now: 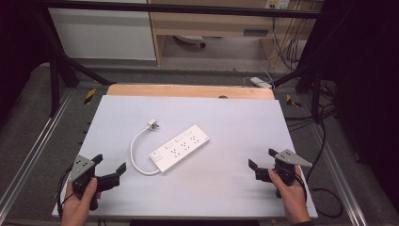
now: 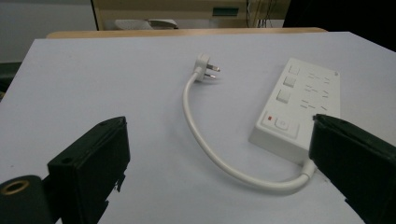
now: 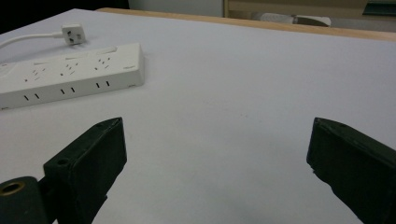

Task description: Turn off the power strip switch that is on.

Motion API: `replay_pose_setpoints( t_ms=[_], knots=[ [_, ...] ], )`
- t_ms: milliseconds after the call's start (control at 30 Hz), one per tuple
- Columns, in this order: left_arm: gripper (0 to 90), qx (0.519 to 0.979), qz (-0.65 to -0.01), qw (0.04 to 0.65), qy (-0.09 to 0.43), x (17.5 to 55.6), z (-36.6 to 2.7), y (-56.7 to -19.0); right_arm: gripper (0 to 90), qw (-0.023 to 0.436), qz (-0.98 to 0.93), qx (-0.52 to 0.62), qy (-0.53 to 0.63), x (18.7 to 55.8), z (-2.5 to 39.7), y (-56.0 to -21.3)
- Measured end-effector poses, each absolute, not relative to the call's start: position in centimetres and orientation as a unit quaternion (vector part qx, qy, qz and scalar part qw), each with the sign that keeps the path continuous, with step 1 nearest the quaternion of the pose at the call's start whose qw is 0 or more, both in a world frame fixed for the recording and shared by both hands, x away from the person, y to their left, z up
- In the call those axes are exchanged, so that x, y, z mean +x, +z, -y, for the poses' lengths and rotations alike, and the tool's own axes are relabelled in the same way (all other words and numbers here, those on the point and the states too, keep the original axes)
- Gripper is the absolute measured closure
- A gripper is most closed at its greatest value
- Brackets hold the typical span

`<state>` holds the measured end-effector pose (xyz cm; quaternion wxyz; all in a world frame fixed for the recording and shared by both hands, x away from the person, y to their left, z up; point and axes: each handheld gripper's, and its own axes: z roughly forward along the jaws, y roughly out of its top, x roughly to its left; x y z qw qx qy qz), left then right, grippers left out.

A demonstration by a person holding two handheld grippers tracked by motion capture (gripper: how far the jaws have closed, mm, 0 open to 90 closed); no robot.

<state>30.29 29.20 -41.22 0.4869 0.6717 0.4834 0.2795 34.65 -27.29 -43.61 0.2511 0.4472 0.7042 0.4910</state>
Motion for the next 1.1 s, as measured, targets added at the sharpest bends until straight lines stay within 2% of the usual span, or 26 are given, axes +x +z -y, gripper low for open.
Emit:
replay_pose_setpoints(
  t_ms=[467,633,1100],
  knots=[
    [5.0,0.676,-0.485,0.484,0.271,30.4,-29.1,-41.4,5.3,0.236,-0.687,0.443,0.525,34.5,27.3,-42.9],
    [5.1,0.679,-0.487,0.480,0.266,30.5,-29.1,-41.6,2.8,0.241,-0.684,0.436,0.532,34.6,27.2,-42.3],
    [5.2,0.684,-0.486,0.480,0.256,30.6,-29.1,-41.7,3.1,0.242,-0.688,0.436,0.527,34.9,25.8,-40.5]
  ],
)
